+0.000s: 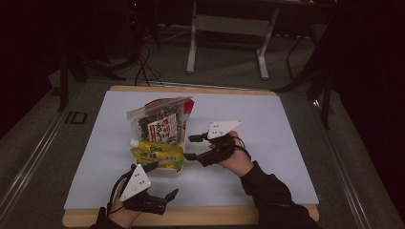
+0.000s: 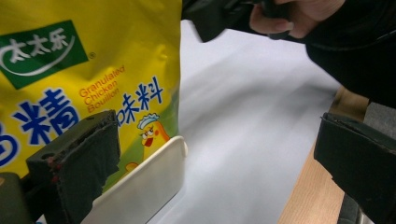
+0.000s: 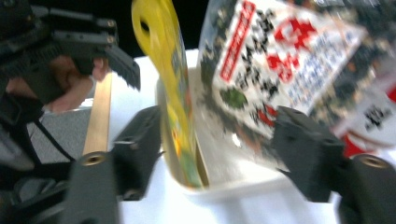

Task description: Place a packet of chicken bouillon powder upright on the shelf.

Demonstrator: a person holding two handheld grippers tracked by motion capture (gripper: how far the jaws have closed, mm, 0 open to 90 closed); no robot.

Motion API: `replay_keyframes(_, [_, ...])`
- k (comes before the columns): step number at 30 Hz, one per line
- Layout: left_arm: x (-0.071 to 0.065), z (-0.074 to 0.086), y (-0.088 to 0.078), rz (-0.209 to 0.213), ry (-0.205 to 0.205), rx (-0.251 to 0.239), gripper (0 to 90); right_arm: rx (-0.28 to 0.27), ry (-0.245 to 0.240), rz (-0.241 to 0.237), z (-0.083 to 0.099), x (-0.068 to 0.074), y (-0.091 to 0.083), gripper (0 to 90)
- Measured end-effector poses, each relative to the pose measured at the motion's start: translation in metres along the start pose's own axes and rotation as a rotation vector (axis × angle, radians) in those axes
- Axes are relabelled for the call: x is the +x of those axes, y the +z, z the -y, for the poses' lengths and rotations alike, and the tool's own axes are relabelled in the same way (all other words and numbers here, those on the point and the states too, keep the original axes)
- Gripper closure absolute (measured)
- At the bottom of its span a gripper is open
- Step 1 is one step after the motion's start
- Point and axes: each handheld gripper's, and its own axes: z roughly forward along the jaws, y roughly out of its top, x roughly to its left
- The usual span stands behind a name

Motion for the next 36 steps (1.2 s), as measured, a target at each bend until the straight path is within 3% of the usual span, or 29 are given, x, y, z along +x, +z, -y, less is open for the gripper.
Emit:
replay_keyframes(4, [-0.001, 0.000, 0.002, 0.014, -0.004, 0.001, 1.9, 0.003, 0.020, 0.018, 0.015, -0.001, -0.014, 19.2])
replay_keyframes(8, [-0.004, -0.001, 0.005, 0.019, 0.008, 0.004, 1.9, 0.007, 0.049, 0.026, 0.030, -0.002, -0.025, 16.1])
replay_keyframes(17, [-0.007, 0.001, 0.008, 0.043, 0.009, 0.013, 1.9, 0.022, 0.097, 0.078, 0.063, 0.000, -0.043, 15.3])
replay_keyframes(24, [-0.009, 0.003, 0.011, 0.060, 0.015, 0.021, 2.0, 0.002, 0.134, 0.120, 0.082, 0.003, -0.058, 15.6])
replay_keyframes(36, [-0.012, 0.007, 0.016, 0.084, 0.019, 0.037, 1.9, 0.021, 0.160, 0.144, 0.106, 0.014, -0.078, 15.6])
